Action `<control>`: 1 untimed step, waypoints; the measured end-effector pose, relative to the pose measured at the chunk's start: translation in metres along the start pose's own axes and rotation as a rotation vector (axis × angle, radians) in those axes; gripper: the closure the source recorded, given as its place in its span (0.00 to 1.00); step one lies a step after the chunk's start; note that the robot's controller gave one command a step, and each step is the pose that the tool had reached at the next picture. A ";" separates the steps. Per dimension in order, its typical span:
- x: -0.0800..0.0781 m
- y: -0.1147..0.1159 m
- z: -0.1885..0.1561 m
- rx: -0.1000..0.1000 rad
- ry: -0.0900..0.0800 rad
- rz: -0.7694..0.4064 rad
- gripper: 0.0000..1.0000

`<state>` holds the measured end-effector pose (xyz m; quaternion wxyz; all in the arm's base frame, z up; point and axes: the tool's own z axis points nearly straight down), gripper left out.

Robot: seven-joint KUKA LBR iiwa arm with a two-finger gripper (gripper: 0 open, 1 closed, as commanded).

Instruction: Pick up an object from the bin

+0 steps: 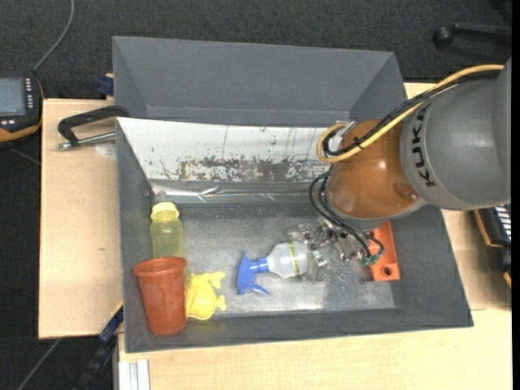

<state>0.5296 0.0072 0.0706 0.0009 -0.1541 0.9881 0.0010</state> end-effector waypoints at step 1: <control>-0.012 0.025 -0.163 0.001 -0.011 -0.008 1.00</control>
Offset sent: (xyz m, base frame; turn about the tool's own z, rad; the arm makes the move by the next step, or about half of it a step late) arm 0.0000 0.0000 0.0000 0.0000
